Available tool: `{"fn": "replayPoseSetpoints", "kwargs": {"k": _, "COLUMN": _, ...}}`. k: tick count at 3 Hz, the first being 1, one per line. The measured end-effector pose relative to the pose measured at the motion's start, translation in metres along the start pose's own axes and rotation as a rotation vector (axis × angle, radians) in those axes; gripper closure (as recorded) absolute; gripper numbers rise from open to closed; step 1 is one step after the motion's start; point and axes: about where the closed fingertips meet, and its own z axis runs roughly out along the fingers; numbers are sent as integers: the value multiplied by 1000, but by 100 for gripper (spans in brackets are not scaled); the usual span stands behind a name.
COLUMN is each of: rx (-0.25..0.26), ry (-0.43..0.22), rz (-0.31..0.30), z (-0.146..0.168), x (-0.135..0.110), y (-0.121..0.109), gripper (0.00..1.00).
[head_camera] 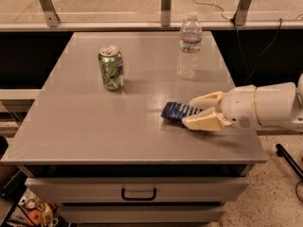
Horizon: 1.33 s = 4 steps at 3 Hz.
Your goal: Pick rxbar blueberry
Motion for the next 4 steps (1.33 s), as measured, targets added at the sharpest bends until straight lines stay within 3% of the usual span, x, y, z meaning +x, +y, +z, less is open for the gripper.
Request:
{"fn": "replayPoseSetpoints", "kwargs": {"k": 2, "rx": 34, "ry": 2, "rz": -34, "z": -27, "x": -20, "y": -7, "gripper": 100}}
{"fn": "replayPoseSetpoints", "kwargs": {"k": 4, "rx": 94, "ry": -7, "rz": -133, "z": -60, "x": -54, "y": -11, "gripper": 100}}
